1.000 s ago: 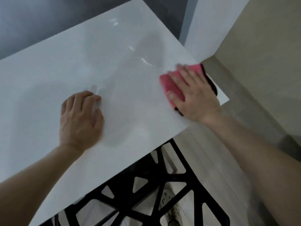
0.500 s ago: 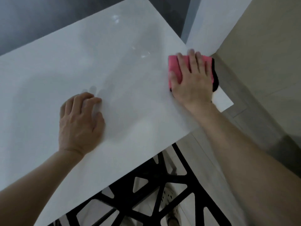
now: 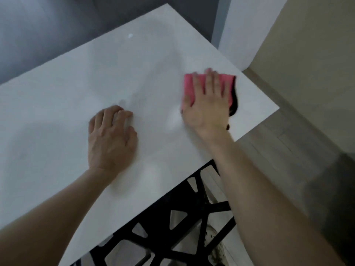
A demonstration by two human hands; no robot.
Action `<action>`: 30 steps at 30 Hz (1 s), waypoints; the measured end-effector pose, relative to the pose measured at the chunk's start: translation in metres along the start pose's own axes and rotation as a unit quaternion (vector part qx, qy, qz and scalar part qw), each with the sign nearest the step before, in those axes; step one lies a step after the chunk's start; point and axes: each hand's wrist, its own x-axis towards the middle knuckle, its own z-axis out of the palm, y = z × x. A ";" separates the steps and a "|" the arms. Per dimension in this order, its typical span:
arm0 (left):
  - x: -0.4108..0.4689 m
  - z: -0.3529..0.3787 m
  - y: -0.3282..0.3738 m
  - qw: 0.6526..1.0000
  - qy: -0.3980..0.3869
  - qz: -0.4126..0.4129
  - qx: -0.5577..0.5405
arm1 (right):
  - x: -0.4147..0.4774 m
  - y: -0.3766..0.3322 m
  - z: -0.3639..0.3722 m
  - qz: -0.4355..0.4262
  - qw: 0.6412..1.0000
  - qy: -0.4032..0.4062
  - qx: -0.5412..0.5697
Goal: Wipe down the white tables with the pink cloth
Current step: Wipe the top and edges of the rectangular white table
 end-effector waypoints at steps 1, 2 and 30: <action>0.000 0.000 0.000 1.000 0.002 -0.001 -0.003 | -0.023 -0.031 0.007 -0.082 0.997 -0.007 0.015; -0.001 -0.001 0.001 1.000 0.004 -0.002 -0.008 | -0.051 -0.051 0.014 -0.175 0.984 -0.018 0.032; 0.023 -0.017 -0.143 0.996 0.032 -0.080 0.033 | -0.021 -0.137 0.037 -0.317 0.948 -0.034 0.012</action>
